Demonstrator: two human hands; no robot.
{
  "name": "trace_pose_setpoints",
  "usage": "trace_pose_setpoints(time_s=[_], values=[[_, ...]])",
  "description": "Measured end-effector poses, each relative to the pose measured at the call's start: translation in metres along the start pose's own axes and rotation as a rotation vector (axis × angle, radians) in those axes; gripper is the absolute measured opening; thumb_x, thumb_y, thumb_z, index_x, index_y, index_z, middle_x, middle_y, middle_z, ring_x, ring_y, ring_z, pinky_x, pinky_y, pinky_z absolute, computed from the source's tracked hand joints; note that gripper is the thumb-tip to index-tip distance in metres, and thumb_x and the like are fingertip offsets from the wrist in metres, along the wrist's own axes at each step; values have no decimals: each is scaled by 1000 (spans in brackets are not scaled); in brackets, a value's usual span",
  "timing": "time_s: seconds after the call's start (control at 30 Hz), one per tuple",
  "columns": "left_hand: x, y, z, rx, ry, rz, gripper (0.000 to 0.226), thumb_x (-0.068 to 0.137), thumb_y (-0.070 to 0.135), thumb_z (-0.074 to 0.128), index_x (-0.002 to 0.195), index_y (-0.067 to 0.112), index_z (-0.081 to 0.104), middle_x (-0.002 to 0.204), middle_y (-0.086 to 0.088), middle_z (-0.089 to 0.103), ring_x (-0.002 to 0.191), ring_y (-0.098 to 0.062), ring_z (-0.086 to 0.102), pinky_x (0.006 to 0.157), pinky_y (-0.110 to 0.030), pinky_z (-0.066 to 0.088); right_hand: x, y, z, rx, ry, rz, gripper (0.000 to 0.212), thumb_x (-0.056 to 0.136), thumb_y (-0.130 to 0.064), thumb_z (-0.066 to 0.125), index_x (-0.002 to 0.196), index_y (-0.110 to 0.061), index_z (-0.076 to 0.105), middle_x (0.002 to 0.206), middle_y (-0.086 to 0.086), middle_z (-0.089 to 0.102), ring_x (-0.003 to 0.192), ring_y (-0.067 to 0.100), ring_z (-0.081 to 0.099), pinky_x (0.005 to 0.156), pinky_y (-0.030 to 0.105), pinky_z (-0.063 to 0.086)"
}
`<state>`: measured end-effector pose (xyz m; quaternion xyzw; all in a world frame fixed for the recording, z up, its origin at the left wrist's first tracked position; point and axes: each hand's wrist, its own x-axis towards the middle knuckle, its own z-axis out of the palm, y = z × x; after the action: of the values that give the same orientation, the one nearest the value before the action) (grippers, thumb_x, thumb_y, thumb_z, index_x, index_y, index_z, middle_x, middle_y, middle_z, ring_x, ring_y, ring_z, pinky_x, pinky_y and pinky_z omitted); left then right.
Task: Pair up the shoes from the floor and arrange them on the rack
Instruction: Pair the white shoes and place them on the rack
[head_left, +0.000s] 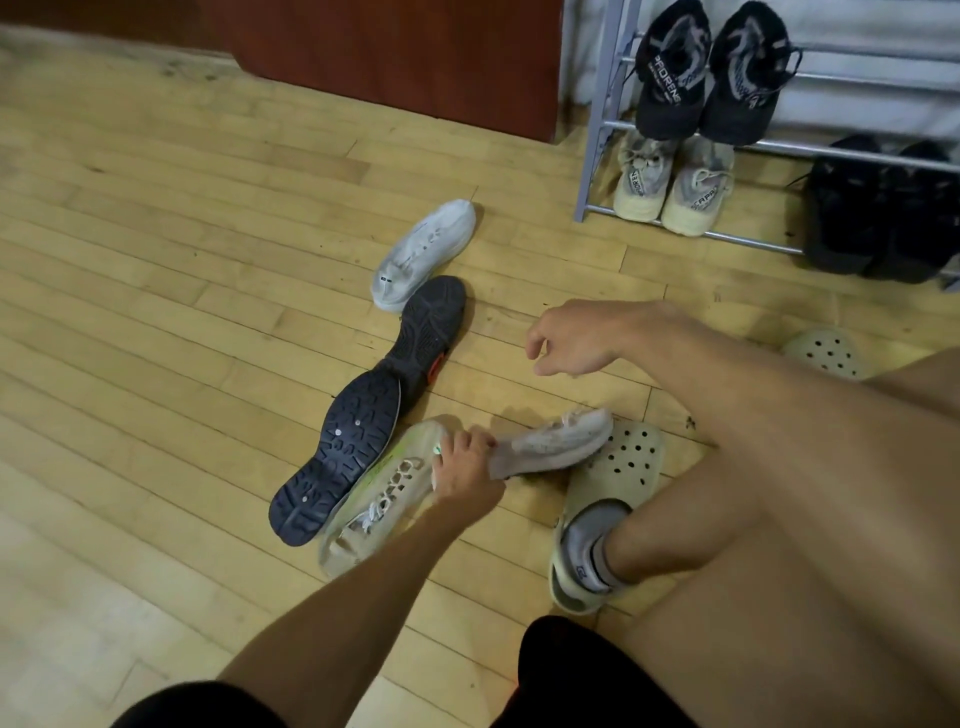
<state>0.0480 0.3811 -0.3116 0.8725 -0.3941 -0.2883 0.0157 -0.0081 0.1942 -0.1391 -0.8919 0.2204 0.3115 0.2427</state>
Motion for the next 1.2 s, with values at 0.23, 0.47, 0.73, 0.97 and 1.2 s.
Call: trace_pose_setpoints(time_s=[0.23,0.47,0.73,0.97,1.2], values=[[2,-23,10,-192,69,67,24,90,23,53,101,20,73,114,0,55,112,-21,49,97,-40,40,0,15,1,0,-19,36,37,96,-32,53,131,-19,57,129,4,60,116,24,56,99,37,46],[37,-21,2,22,-306,-170,60,91,35,53,145,22,30,150,-11,26,135,-37,24,111,-51,25,1,22,-2,42,-22,35,37,98,-30,51,132,-16,57,129,4,60,116,24,55,94,33,45],[48,4,-4,325,-446,-55,66,84,38,64,140,14,38,147,-11,35,139,-38,27,116,-55,17,4,21,-3,84,-12,49,34,97,-30,52,126,-13,60,118,9,64,108,27,61,91,38,50],[30,-4,-35,-100,-733,-114,58,80,7,68,134,15,49,132,-8,55,120,-28,53,97,-39,50,6,23,-10,141,5,110,33,92,-33,56,121,-17,61,114,7,65,100,24,66,93,44,53],[14,3,-65,-321,-492,-78,27,79,6,68,106,4,65,95,-14,65,80,-23,64,81,-38,59,-26,29,-53,221,60,193,24,91,-29,57,106,-10,64,99,3,66,93,25,72,82,39,55]])
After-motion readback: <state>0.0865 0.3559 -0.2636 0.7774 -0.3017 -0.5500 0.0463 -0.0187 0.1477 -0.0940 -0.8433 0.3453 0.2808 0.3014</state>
